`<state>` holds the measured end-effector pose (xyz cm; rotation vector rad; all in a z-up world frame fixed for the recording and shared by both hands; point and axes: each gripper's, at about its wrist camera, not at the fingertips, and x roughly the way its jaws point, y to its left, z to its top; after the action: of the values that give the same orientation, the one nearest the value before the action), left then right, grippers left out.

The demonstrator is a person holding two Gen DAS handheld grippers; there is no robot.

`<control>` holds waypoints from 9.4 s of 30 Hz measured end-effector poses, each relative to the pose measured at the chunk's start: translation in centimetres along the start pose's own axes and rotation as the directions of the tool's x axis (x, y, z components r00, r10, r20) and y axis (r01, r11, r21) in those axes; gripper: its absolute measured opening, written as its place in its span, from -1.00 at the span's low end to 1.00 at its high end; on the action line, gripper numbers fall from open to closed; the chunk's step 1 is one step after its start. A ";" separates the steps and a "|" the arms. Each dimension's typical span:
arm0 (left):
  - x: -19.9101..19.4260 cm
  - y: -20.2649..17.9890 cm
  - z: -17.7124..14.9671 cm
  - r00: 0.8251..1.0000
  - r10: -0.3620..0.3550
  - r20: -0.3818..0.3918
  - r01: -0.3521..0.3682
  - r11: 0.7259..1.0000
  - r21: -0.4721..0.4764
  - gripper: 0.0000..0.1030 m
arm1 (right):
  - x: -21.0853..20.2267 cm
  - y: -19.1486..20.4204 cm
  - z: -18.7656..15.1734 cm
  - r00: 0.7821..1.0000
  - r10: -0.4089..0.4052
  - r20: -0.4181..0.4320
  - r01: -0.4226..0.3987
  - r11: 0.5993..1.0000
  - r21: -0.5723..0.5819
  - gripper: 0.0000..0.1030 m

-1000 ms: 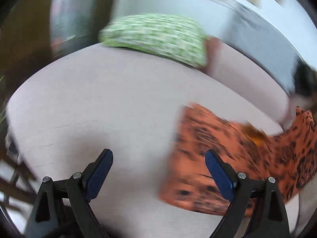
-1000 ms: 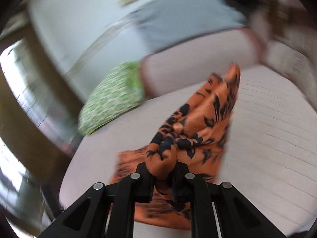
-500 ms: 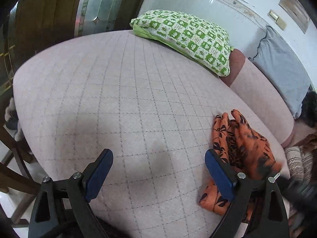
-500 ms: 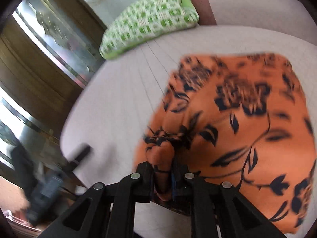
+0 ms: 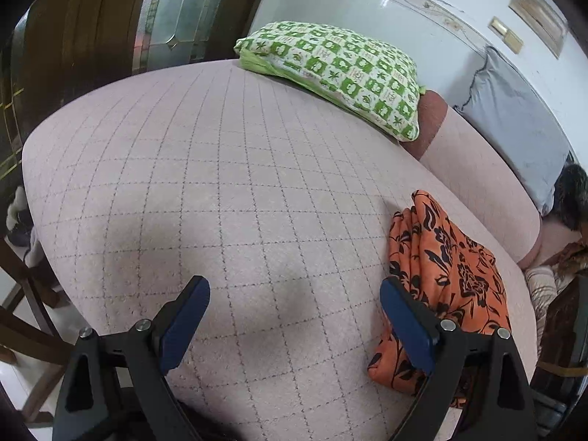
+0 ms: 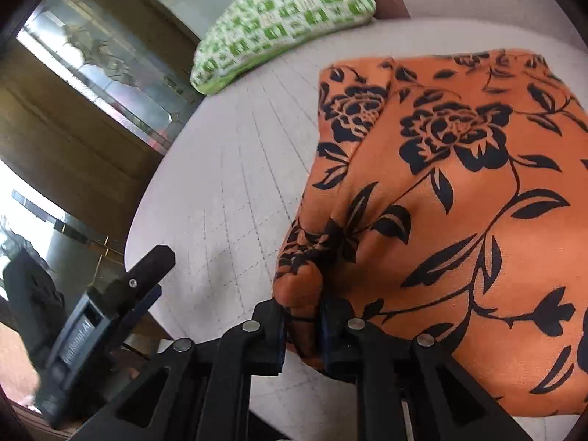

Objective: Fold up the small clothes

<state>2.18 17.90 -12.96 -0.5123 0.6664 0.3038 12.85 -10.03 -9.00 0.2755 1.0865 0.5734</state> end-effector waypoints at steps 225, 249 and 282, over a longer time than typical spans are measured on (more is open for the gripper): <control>1.6 -9.2 0.4 0.924 -0.172 -0.341 0.272 0.923 0.271 0.39 | -15.1 -18.7 -5.9 0.953 0.206 0.221 -0.278 0.884 0.375 0.79; 11.8 -11.3 3.8 0.842 -0.231 -0.487 0.376 0.899 0.224 -0.33 | -7.5 -20.4 3.8 0.997 0.065 0.044 -0.076 0.948 0.309 -0.22; 9.9 -15.4 1.7 0.938 -0.081 -0.336 0.255 0.819 0.514 0.20 | -18.3 -26.9 5.1 0.968 0.064 0.244 -0.129 0.958 0.257 0.53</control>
<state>17.02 7.01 -12.88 -0.0528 0.9571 -0.1497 19.34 -42.18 -5.85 0.6245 0.9250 0.4648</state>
